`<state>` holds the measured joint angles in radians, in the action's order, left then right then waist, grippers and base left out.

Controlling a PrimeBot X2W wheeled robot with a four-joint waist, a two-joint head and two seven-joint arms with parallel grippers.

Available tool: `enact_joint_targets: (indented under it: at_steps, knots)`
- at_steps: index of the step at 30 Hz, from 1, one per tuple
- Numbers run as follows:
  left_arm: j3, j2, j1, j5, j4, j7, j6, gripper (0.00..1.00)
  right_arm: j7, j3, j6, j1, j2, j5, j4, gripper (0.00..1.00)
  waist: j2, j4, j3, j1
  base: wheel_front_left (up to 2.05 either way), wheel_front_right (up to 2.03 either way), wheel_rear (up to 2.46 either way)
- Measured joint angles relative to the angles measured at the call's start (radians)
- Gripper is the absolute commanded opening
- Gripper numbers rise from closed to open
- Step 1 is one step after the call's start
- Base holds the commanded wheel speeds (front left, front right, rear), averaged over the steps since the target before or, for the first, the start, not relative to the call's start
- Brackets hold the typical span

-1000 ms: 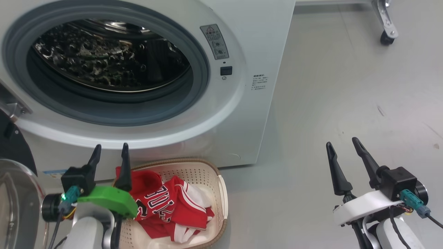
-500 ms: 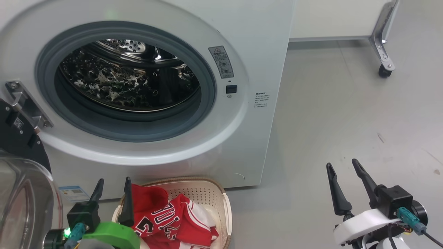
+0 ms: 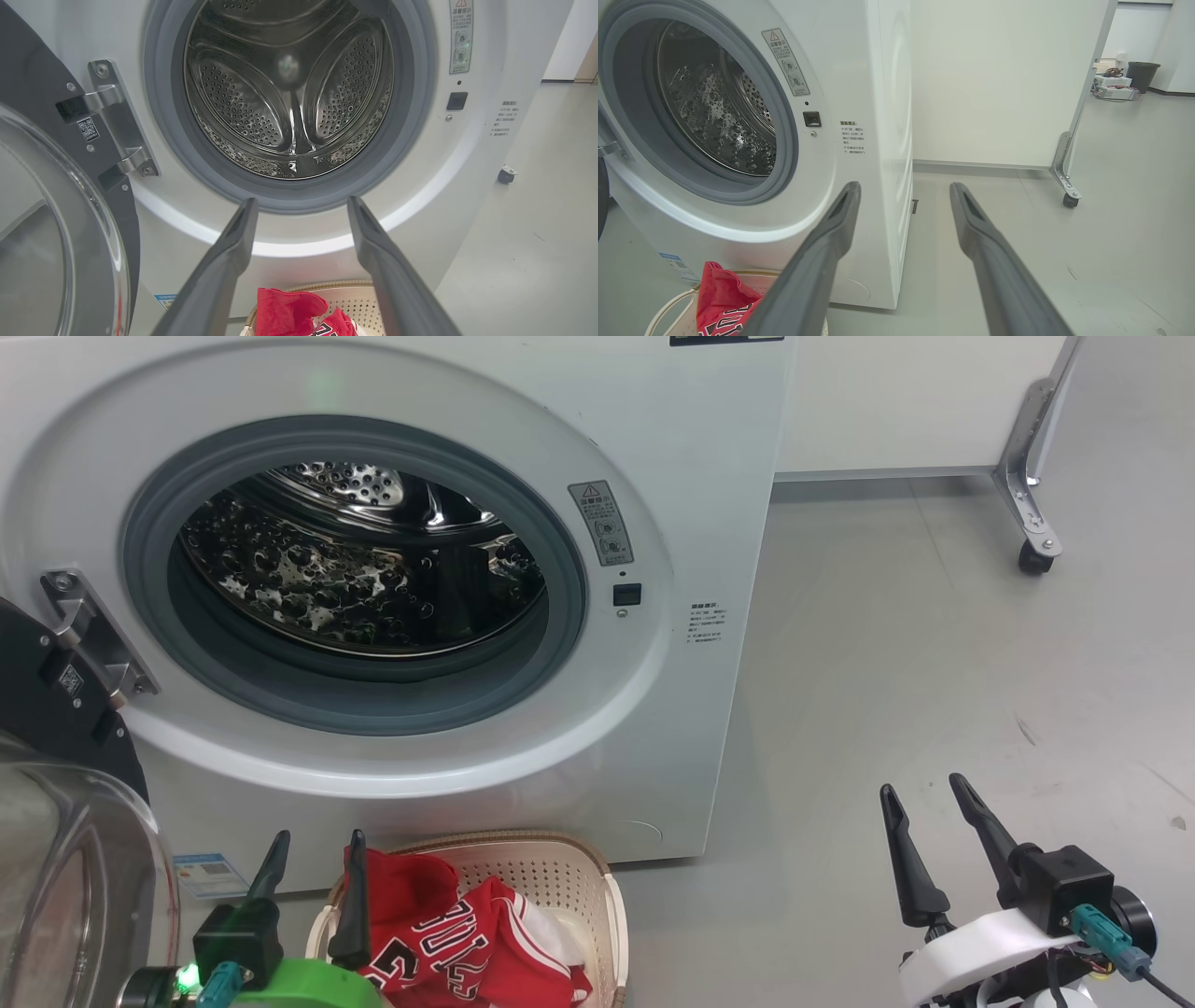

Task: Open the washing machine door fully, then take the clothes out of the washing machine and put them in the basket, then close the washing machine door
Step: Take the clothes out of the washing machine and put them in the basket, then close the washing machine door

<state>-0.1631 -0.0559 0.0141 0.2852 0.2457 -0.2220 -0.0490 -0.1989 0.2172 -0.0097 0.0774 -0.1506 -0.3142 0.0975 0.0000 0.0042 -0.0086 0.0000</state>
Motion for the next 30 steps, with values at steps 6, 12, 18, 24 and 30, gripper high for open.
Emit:
enact_joint_targets:
  at_steps: [6,12,18,24,30]
  knots:
    - [-0.005,-0.006,0.015,-0.005,-0.051,0.01,0.0,1.0,0.005,0.0,-0.003,0.011,-0.001,0.0,-0.019,1.0,0.0,0.0,0.001,0.0,0.0,0.0,0.0]
    - [-0.01,-0.015,0.038,-0.012,-0.088,0.027,-0.009,1.0,0.01,0.0,-0.003,0.014,-0.002,0.0,-0.033,1.0,0.0,0.001,0.003,0.0,0.0,0.0,0.0]
    - [-0.009,-0.019,0.052,-0.023,-0.123,0.038,-0.018,1.0,0.019,0.0,-0.012,0.015,-0.005,0.0,-0.044,1.0,0.0,0.003,0.005,0.0,0.0,0.0,0.0]
    - [-0.012,-0.021,0.065,-0.032,-0.158,0.055,-0.026,1.0,0.022,0.0,-0.012,0.016,-0.007,0.0,-0.055,1.0,0.0,0.006,0.006,0.0,0.0,0.0,0.0]
    - [-0.015,-0.021,0.076,-0.035,-0.184,0.069,-0.027,1.0,0.029,0.0,-0.019,0.021,-0.007,0.0,-0.062,1.0,0.0,0.007,0.006,0.0,-0.1,0.14,-0.04]
